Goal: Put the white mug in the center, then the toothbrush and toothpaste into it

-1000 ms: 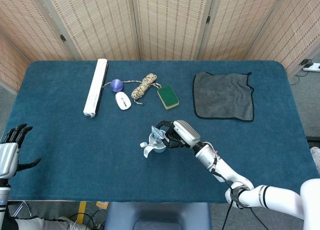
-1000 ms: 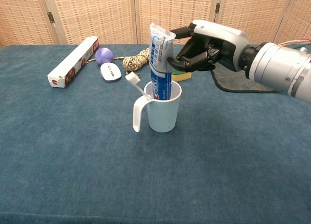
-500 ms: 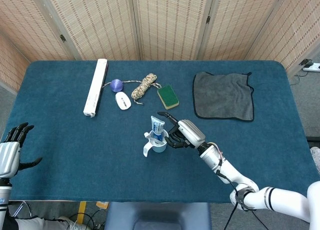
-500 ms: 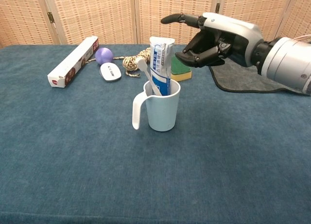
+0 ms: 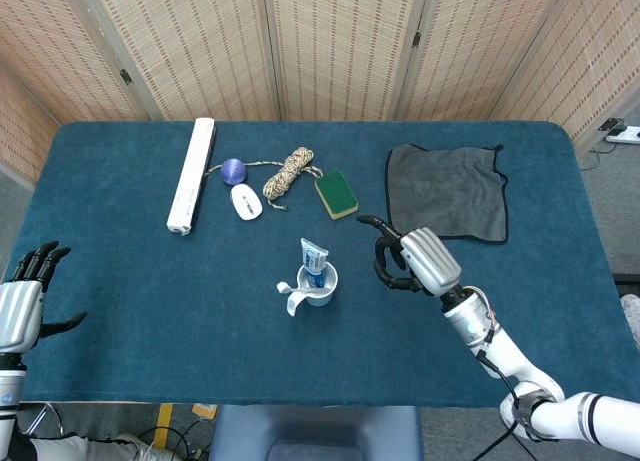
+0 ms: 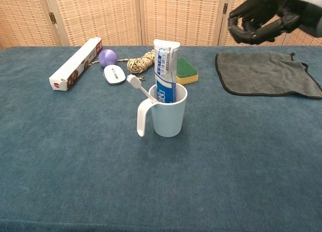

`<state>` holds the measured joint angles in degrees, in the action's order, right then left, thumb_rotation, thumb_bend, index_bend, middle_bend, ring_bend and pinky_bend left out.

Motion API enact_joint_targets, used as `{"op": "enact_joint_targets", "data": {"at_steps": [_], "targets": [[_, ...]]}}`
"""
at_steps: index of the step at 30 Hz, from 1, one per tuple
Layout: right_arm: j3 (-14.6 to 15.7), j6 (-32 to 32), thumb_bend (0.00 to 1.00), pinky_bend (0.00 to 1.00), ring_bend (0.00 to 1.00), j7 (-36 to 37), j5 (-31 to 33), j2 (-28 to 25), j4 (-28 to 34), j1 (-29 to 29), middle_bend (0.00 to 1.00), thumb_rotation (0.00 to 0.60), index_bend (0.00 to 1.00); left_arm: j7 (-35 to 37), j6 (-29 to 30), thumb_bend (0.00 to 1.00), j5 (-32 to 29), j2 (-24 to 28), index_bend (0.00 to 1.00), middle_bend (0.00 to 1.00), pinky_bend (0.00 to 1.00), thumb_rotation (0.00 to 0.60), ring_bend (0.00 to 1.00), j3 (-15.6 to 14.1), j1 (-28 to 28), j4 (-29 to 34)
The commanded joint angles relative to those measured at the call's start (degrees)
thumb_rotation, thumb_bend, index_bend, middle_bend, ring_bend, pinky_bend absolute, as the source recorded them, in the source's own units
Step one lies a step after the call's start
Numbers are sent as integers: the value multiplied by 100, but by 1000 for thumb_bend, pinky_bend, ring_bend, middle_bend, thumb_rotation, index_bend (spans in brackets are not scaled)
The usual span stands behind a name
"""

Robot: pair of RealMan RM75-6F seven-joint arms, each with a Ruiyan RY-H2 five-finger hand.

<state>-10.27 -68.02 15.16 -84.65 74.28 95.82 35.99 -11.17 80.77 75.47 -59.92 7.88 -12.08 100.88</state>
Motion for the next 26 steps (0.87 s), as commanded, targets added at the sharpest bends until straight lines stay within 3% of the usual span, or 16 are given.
{"op": "enact_joint_targets", "data": {"at_steps": [1, 3, 8, 11, 15, 22, 26], "targets": [[157, -571, 478, 661, 514, -952, 140, -615, 441, -570, 495, 600, 256, -55, 44, 115, 45, -25, 170, 128, 552, 600, 154, -28, 18, -49], [285, -709, 495, 562, 405, -1355, 193, -895, 586, -798, 411, 600, 249, -93, 120, 115, 75, -49, 171, 128, 549, 600, 154, -40, 51, -73], [605, -995, 496, 209, 64, -2333, 314, -1435, 854, -1303, 63, 600, 15, -115, 275, 115, 161, -89, 173, 128, 546, 600, 154, -72, 130, -29], [824, -1052, 496, 63, 0, -2298, 367, -1676, 1096, -1599, 3, 600, 0, -223, 350, 115, 254, -95, 175, 128, 521, 600, 154, -122, 169, 44], [1051, -1332, 496, 0, 0, -2110, 339, -1754, 1117, -2038, 0, 600, 0, -409, 450, 115, 385, -151, 178, 128, 507, 600, 154, -186, 211, 126], [1213, -2090, 496, 0, 0, -2034, 213, -1563, 740, -2747, 12, 600, 0, -709, 558, 115, 428, -194, 183, 128, 508, 600, 154, -275, 311, 403], [1281, -2133, 496, 0, 0, -1725, 261, -1568, 699, -2979, 33, 600, 0, -814, 588, 115, 424, -203, 183, 128, 507, 600, 154, -349, 387, 576]]}}
